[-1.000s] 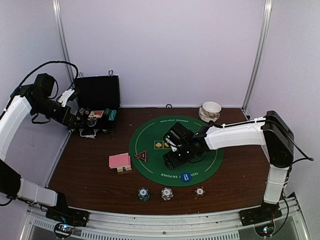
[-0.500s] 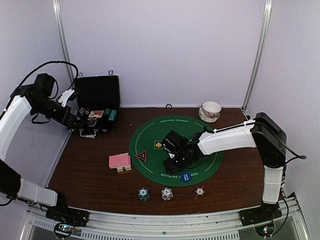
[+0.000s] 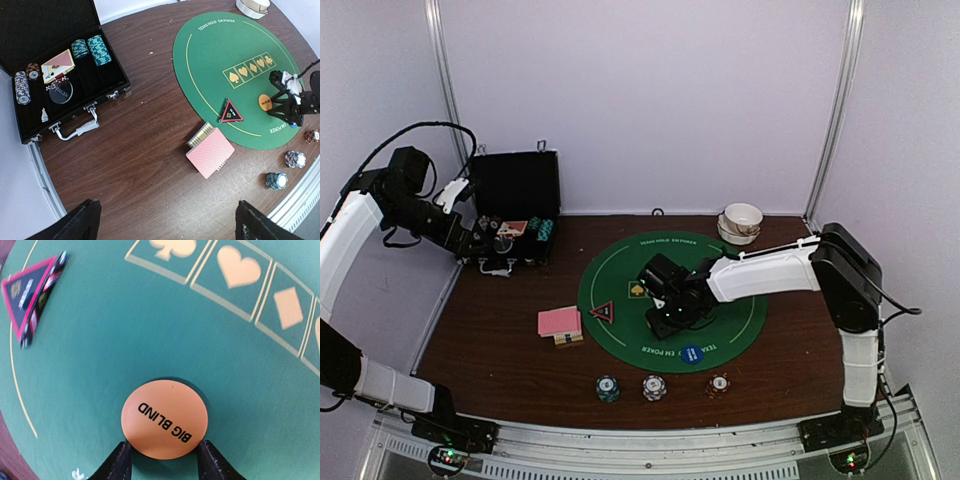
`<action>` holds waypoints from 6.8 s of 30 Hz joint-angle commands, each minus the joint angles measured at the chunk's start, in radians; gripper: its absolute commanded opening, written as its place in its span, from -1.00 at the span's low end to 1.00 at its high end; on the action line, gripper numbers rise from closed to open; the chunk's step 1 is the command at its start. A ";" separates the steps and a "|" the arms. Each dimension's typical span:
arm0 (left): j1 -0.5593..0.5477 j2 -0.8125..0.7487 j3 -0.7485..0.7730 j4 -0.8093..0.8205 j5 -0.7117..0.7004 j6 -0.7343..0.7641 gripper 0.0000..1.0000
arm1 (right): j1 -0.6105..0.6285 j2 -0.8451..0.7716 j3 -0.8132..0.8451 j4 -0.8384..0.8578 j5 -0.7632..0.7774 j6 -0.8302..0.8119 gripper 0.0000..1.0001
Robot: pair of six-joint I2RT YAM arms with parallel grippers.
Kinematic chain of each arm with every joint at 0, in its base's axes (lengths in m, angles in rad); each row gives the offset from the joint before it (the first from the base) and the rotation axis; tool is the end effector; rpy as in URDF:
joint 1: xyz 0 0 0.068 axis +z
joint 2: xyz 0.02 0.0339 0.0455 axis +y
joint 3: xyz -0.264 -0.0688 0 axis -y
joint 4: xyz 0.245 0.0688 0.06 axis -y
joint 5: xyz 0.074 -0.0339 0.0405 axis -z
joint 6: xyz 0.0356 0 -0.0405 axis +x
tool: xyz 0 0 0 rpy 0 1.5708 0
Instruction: Distribute texas hold em gaming equipment
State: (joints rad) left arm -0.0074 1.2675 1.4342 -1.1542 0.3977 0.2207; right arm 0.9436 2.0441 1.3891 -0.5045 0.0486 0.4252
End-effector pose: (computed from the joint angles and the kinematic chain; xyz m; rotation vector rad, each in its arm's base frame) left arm 0.2315 -0.0155 0.3761 0.4333 2.4584 -0.4196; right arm 0.2449 0.3350 0.1464 -0.6978 2.6866 0.3138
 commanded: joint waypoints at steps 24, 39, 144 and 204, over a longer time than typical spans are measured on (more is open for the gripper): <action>-0.002 0.033 0.025 -0.012 0.023 -0.014 0.95 | -0.340 0.660 1.068 -0.289 0.037 -0.119 -0.17; -0.002 0.033 0.043 -0.024 0.038 -0.017 0.95 | -0.311 0.378 0.773 -0.206 0.004 -0.176 0.37; -0.002 -0.006 0.072 -0.110 0.084 0.017 0.95 | 0.177 -0.432 -0.399 -0.302 -0.147 0.042 0.60; -0.002 0.001 0.067 -0.114 0.075 0.028 0.95 | -0.070 -0.307 0.075 -0.502 -0.016 -0.080 -0.81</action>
State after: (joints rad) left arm -0.0078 1.2675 1.4948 -1.2716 0.4679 0.2379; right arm 0.9531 1.6348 1.3418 -1.0088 -0.0326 0.3962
